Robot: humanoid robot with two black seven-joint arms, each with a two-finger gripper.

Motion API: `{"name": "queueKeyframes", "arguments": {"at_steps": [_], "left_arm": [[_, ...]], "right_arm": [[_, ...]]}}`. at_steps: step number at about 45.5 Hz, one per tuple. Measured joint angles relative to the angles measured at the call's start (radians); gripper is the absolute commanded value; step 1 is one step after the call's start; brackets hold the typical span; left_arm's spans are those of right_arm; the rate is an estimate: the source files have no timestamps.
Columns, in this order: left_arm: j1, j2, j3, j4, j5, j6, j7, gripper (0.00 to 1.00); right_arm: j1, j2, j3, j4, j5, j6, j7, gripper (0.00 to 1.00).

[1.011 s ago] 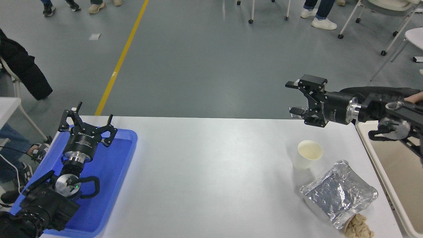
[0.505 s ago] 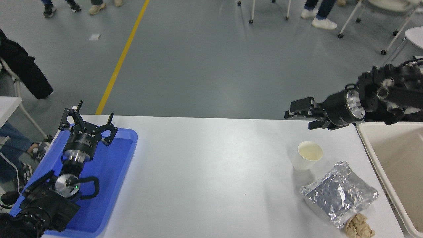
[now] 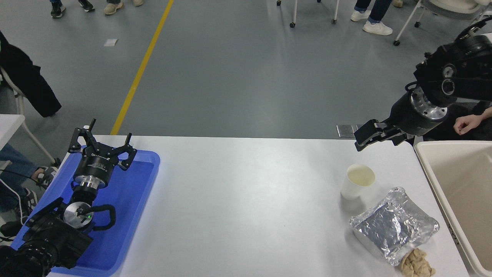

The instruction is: Pick up paper cup place in dustbin

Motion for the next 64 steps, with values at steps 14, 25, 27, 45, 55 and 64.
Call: {"name": "queueKeyframes", "arguments": {"at_steps": [14, 25, 27, 45, 55, 64], "left_arm": [[0.000, 0.000, 0.000, 0.000, 0.000, 0.000, 0.000, 1.00], [0.000, 0.000, 0.000, 0.000, 0.000, 0.000, 0.000, 1.00], [0.000, -0.001, 0.000, 0.000, 0.000, 0.000, 0.000, 1.00], [0.000, -0.001, 0.000, 0.000, 0.000, 0.000, 0.001, 1.00], [0.000, -0.002, 0.000, 0.000, 0.000, 0.000, 0.001, 1.00], [0.000, -0.002, 0.000, 0.000, 0.000, 0.000, 0.001, 1.00]], "right_arm": [[0.131, 0.084, -0.077, 0.088, 0.211, 0.052, 0.001, 1.00], [0.156, 0.101, -0.096, 0.106, 0.269, 0.062, 0.002, 1.00], [0.156, 0.102, -0.098, 0.107, 0.272, 0.064, 0.002, 1.00], [-0.050, 0.124, -0.090, -0.101, 0.190, -0.075, 0.003, 1.00], [-0.243, 0.143, -0.086, -0.270, 0.155, -0.207, 0.002, 1.00], [-0.386, 0.144, -0.072, -0.363, 0.095, -0.269, 0.005, 1.00]]}}
